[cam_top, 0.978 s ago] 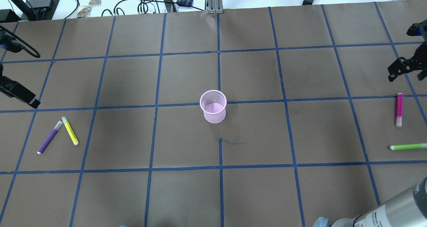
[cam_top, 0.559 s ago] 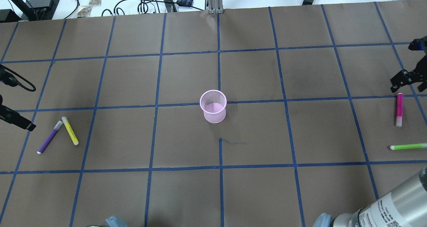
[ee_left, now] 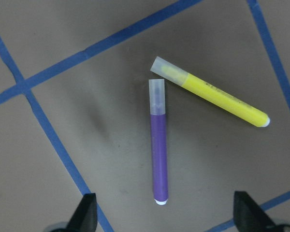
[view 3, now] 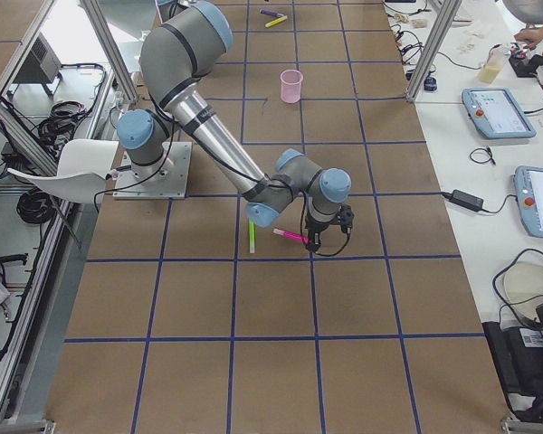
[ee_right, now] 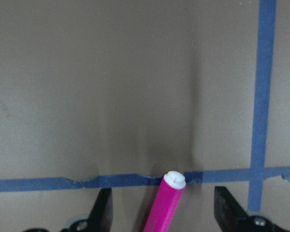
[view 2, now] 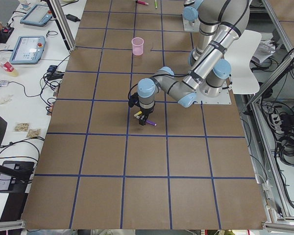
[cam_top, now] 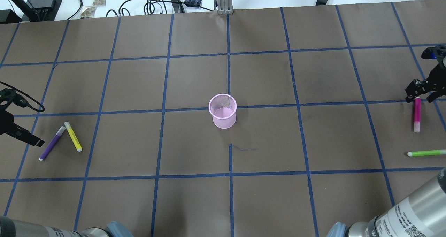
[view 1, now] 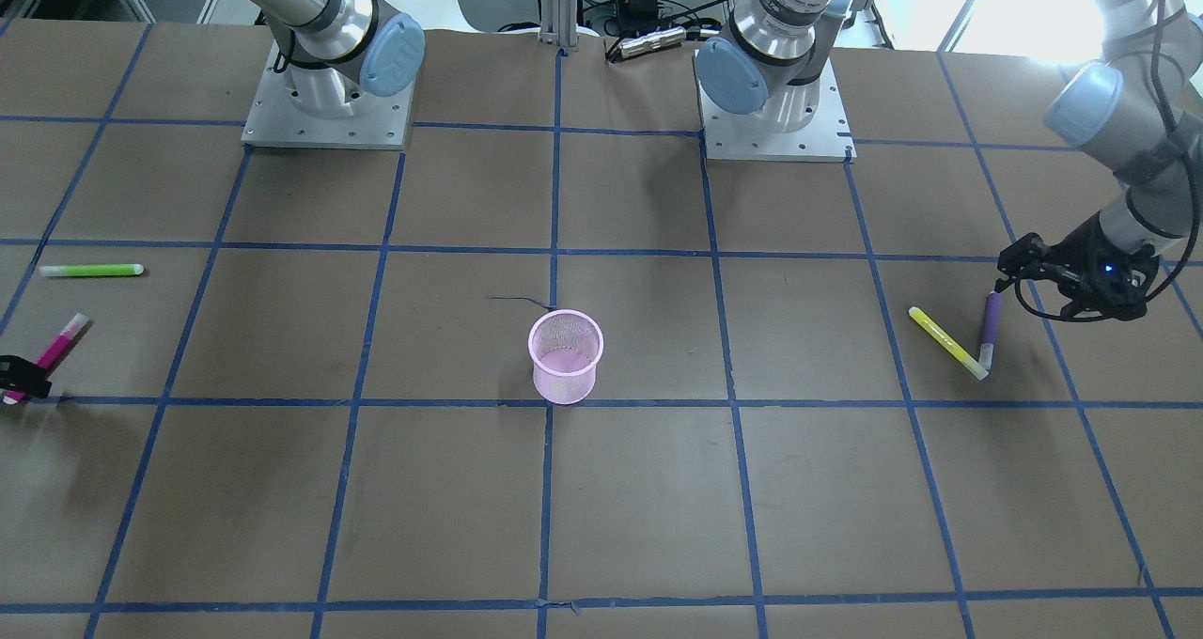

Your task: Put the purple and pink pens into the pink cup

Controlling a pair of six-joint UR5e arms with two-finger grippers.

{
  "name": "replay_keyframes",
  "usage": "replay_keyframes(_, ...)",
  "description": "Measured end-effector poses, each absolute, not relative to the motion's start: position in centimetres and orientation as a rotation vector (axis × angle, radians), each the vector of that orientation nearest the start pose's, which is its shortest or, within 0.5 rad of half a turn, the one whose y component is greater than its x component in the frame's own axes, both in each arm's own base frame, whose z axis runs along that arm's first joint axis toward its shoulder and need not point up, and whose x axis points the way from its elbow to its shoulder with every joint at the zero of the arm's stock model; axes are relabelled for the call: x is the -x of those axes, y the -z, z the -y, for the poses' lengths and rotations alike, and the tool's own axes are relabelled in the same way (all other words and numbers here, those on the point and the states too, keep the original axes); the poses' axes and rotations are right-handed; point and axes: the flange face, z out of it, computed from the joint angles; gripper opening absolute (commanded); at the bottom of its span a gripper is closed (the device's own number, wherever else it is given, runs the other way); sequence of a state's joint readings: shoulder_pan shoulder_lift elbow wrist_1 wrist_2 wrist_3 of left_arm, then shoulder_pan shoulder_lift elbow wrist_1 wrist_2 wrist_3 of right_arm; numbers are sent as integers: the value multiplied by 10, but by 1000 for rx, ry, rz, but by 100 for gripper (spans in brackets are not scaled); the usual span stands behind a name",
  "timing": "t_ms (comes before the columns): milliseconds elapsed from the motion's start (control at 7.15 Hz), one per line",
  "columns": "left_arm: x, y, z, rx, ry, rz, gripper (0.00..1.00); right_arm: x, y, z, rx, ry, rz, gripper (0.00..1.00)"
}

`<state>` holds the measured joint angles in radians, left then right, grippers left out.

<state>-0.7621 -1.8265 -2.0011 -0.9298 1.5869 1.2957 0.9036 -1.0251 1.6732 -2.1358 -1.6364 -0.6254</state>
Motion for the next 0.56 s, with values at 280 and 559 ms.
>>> replay_keyframes(280,-281,-192,433,-828,-39,-3072,85,287,-180,569,-70,-169,-3136,24)
replay_keyframes(559,-284,-177,426,-851,-13,-3086,42,286,-179,569,-70,-168,-3132,5)
